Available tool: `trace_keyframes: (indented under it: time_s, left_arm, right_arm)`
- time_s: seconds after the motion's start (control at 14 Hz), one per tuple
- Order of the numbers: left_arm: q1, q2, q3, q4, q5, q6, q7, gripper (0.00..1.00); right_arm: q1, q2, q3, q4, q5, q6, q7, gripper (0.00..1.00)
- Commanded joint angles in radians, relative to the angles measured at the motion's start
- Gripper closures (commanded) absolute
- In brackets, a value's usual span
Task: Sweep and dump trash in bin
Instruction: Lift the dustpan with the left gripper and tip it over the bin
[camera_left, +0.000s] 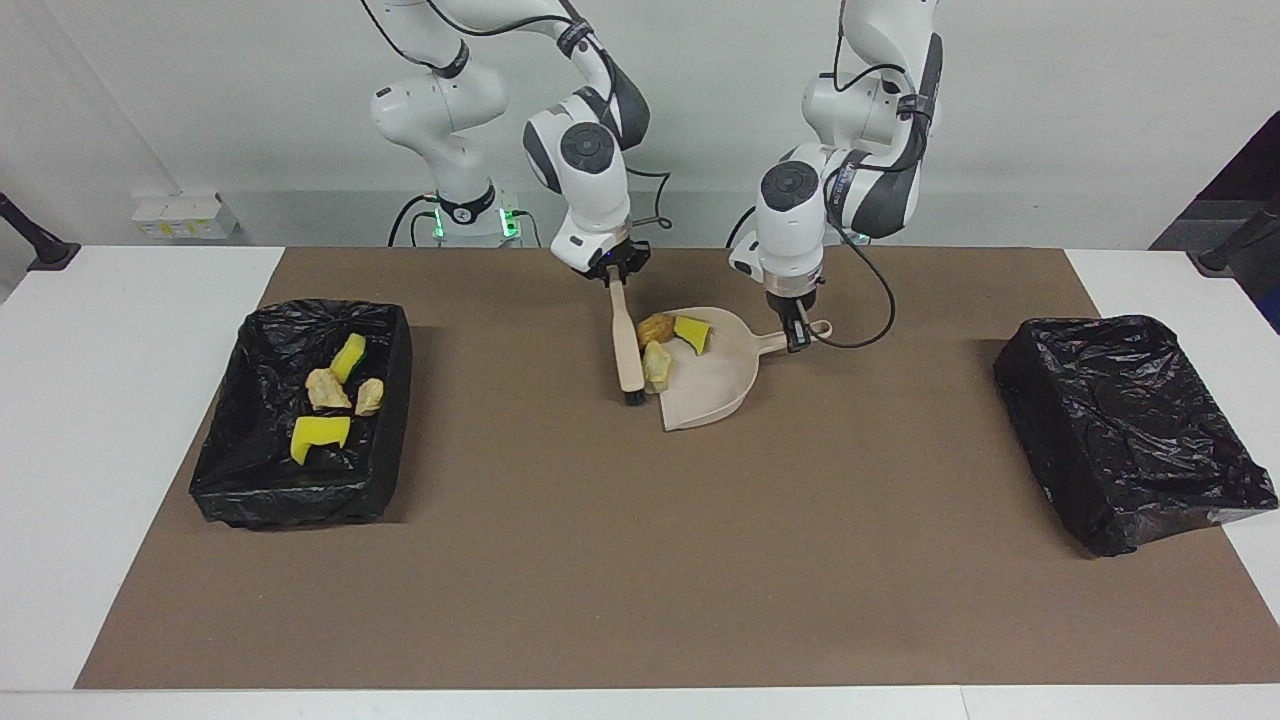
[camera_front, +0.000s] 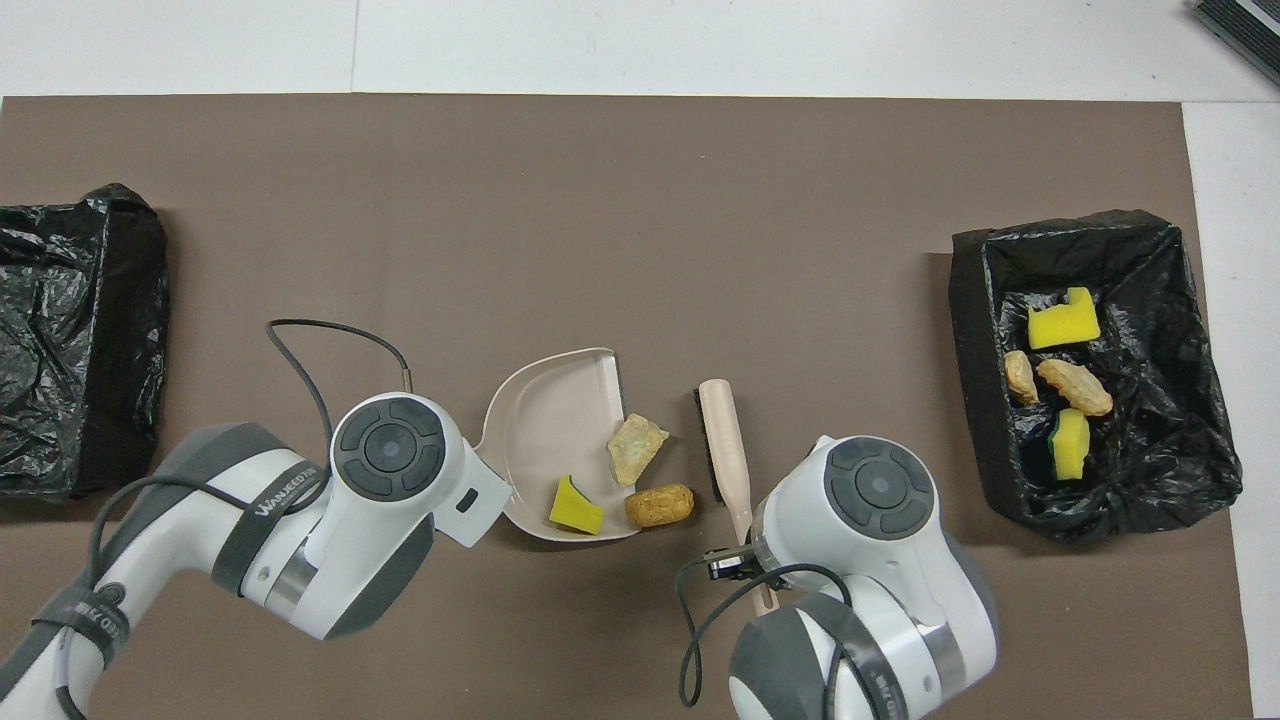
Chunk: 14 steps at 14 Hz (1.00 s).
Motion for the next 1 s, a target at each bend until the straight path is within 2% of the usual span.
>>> trace_keyframes:
  time_s: [0.0,0.21,0.5,0.72,0.93]
  left_arm:
    - [-0.019,-0.041,0.01,-0.055,0.017,0.013,-0.023,1.0]
    - [0.003,-0.032,0.01,-0.055,0.016,0.061,-0.009,1.0]
    - [0.082,0.004,0.01,-0.038,0.002,0.14,0.041,1.0]
    - [0.139,0.044,0.012,0.043,-0.05,0.116,0.138,1.0]
    - [0.213,0.039,0.012,0.112,-0.078,0.044,0.198,1.0]
  right_arm:
    - [-0.008,0.04,-0.005,0.088,0.025,-0.02,0.015,1.0]
    - [-0.022,0.004,-0.011,0.097,0.022,-0.03,0.004,1.0]
    - [-0.073,-0.056,-0.014,0.101,0.007,-0.086,0.004,1.0]
    - [-0.048,-0.088,-0.002,0.086,-0.044,-0.106,0.08,1.0]
    - [0.018,-0.111,0.0,0.078,-0.075,-0.109,0.202,1.0]
